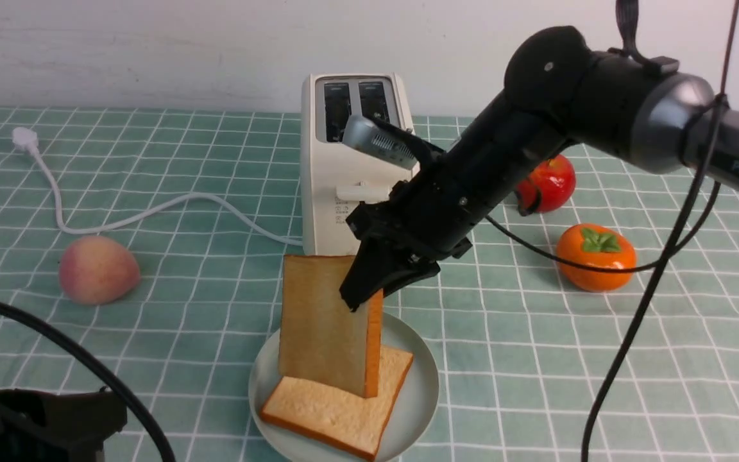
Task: Take toasted bread from bread machine on blue coffee table place on plate.
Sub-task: 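Place the held slice of bread on top of the slice on the plate with the right gripper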
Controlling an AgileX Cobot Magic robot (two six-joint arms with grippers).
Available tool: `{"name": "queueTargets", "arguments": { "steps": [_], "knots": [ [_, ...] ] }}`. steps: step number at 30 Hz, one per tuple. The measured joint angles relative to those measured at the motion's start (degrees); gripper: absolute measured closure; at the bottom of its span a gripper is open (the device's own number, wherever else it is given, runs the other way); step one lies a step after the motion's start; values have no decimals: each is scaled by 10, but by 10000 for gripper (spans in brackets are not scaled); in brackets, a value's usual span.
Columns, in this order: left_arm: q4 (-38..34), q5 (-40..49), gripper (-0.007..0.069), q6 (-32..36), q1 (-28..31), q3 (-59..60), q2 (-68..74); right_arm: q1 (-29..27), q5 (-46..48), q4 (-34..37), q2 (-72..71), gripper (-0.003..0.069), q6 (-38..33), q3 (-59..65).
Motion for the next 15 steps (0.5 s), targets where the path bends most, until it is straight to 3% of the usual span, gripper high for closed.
{"name": "queueTargets", "arguments": {
  "steps": [15],
  "knots": [
    [1,6,638,0,0,0,0,0,-2,-52,2,546,125,0]
  ]
}}
